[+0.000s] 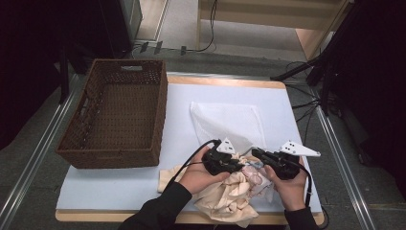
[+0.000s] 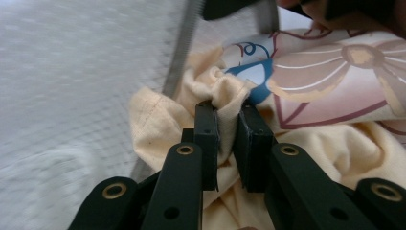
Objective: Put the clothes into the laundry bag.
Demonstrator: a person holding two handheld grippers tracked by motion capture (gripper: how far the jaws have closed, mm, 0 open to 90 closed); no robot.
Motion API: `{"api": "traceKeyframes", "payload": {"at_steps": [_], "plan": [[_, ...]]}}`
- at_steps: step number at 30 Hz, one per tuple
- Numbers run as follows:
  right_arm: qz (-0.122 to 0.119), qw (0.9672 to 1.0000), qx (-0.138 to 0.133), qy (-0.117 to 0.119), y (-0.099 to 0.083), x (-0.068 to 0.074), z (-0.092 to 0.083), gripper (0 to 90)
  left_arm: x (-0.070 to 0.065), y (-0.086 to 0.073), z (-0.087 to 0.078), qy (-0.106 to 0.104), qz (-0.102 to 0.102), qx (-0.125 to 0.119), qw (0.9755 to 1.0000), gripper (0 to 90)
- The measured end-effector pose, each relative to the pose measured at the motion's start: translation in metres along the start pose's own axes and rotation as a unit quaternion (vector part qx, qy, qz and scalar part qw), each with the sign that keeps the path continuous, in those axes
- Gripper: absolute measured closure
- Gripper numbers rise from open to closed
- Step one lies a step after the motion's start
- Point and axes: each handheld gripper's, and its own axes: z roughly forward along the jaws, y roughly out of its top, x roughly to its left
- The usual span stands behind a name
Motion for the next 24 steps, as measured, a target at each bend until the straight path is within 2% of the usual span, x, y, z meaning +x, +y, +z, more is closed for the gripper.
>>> {"api": "traceKeyframes", "payload": {"at_steps": [1,3,4,6,8,9,11,12,15,17,19,21,24], "plan": [[-0.001,1.0000,-0.003,-0.001,0.000,0.001,0.000,89.0,-0.003,0.000,0.004,0.009,0.008,0.009,0.9999,79.6],[-0.005,1.0000,-0.006,0.002,0.001,0.002,-0.001,89.0,-0.006,-0.001,0.011,0.050,0.023,0.029,0.9981,80.2],[-0.006,0.9999,-0.008,0.001,0.002,0.004,-0.002,89.0,-0.007,-0.002,0.014,0.059,0.029,0.039,0.9971,81.1],[-0.008,0.9998,-0.016,0.003,0.003,0.004,-0.004,89.0,-0.009,-0.002,0.015,0.067,0.035,0.042,0.9962,82.0],[-0.010,0.9997,-0.023,0.000,0.004,0.005,-0.006,89.0,-0.016,-0.001,0.012,0.079,0.059,0.047,0.9940,83.8],[-0.010,0.9997,-0.024,-0.003,0.004,0.004,-0.007,89.0,-0.020,0.000,0.010,0.089,0.071,0.040,0.9927,83.9],[-0.004,0.9998,-0.010,-0.018,0.003,0.001,-0.005,89.0,-0.026,0.002,0.002,0.080,0.073,0.017,0.9940,83.8],[0.001,0.9998,-0.005,-0.017,0.002,-0.001,-0.004,88.9,-0.028,0.003,-0.002,0.074,0.067,0.008,0.9950,83.9],[0.012,0.9996,0.013,-0.022,-0.002,-0.006,0.001,88.9,-0.028,0.005,-0.005,0.043,0.057,-0.001,0.9974,84.2],[0.011,0.9997,0.011,-0.018,-0.001,-0.005,0.002,88.9,-0.027,0.004,0.001,0.037,0.054,0.009,0.9978,83.8],[0.008,0.9999,0.005,-0.011,0.000,-0.002,0.001,89.0,-0.026,0.003,0.008,0.019,0.048,0.019,0.9985,83.2],[0.001,1.0000,-0.005,-0.005,0.002,0.000,-0.001,89.0,-0.023,0.002,0.014,0.016,0.041,0.032,0.9985,82.7],[-0.001,0.9999,-0.014,-0.004,0.003,0.002,-0.003,89.0,-0.018,0.000,0.020,0.033,0.032,0.044,0.9980,83.5]]}}
